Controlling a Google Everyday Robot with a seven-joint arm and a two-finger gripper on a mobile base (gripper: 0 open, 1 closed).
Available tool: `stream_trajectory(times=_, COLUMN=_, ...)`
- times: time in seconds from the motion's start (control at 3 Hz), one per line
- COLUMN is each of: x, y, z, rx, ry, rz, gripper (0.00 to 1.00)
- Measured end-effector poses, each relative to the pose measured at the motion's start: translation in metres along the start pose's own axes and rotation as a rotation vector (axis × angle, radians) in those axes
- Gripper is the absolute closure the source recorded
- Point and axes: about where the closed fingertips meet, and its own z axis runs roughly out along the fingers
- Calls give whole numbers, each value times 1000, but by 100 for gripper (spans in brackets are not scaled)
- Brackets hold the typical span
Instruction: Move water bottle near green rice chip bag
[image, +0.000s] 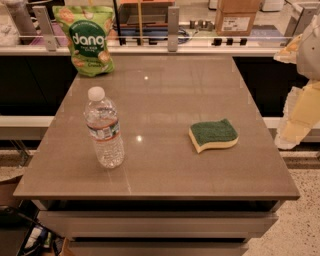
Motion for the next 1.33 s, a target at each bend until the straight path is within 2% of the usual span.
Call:
stream_trajectory(times=0.33, x=0, y=0, z=0, rx=0, ry=0, rz=0, gripper=0)
stream_trajectory(times=0.67, x=-5, y=4, z=-6, rx=0, ry=-37, rz=-8, gripper=0)
stream_trajectory(times=1.0, x=-15, y=13, z=-12, rx=-14, ry=-96, rz=-33, gripper=0)
stream_trajectory(times=1.33, x=-29, y=28, z=-14, rx=-59, ry=-221, rz=-78, gripper=0)
